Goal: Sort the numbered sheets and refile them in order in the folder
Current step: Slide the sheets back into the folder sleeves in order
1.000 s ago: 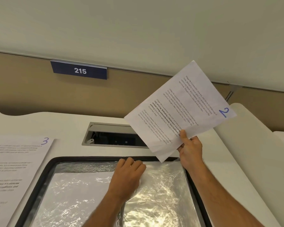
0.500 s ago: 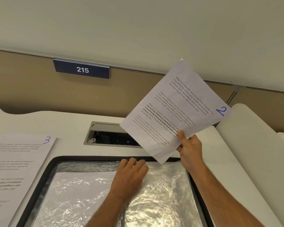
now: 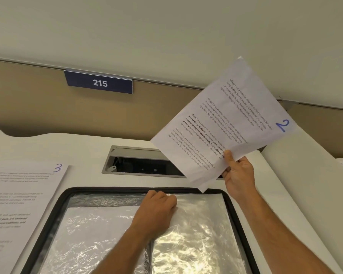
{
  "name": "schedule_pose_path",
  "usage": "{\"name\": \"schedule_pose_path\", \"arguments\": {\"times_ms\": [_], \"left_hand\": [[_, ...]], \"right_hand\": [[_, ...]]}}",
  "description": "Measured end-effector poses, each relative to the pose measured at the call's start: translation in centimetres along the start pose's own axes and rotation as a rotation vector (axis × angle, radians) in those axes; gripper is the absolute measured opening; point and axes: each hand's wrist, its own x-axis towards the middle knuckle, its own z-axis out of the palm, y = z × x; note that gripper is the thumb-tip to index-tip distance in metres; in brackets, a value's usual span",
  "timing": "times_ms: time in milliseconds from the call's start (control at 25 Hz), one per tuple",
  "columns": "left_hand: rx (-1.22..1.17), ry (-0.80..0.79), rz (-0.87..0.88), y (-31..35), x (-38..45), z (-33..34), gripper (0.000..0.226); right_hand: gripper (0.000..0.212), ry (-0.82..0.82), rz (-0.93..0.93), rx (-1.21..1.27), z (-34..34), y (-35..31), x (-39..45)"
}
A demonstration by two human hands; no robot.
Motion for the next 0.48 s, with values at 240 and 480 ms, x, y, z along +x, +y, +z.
{"name": "schedule_pose_path", "arguments": {"times_ms": [240, 480], "left_hand": [[-0.043, -0.109, -0.037, 1.4, 1.2, -0.8, 0.012], [-0.037, -0.077, -0.081, 1.7, 1.2, -0.4, 0.009]], "right_hand": [[0.038, -0.064, -0.017, -0.015, 1.0, 0.3, -0.2], [0.06, -0.123, -0.029, -0.159, -0.3, 2.0, -0.2]]}}
